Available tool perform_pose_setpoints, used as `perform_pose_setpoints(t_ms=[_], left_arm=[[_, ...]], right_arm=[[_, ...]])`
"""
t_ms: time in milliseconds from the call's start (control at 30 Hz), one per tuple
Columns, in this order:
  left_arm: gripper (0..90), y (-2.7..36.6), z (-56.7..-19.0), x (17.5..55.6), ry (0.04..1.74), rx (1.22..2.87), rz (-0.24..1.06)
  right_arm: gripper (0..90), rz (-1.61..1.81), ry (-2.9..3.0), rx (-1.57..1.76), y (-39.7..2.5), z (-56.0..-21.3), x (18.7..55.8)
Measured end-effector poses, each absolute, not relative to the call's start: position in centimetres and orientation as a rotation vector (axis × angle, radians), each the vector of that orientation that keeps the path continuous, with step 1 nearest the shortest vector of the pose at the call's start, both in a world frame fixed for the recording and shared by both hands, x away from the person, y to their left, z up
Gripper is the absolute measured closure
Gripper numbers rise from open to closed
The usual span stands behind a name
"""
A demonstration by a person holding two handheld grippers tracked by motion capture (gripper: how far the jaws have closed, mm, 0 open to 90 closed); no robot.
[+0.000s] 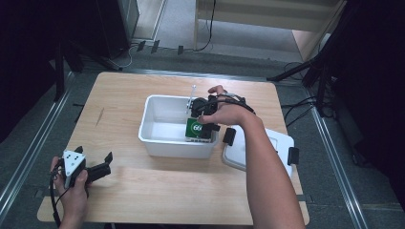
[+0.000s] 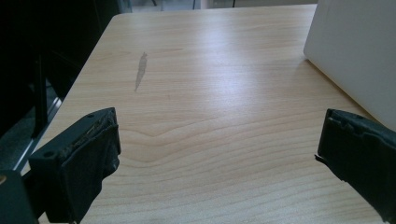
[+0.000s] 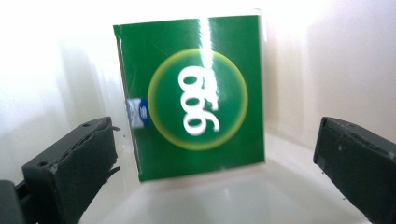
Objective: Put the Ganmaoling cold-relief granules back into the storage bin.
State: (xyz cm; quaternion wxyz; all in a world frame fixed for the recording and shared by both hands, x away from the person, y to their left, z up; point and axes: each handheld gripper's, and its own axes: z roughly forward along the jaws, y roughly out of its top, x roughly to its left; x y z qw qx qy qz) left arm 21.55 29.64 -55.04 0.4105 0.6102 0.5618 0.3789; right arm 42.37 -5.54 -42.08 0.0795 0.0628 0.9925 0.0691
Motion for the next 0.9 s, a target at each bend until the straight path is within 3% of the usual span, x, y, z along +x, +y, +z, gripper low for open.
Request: perform_pose_setpoints(t_ms=[900], left_arm=[[0.0,29.5,-55.0,21.6,1.407,1.549,0.958]], right_arm=[[0.0,0.285,2.884,0.291,-13.7,-37.1,39.6]])
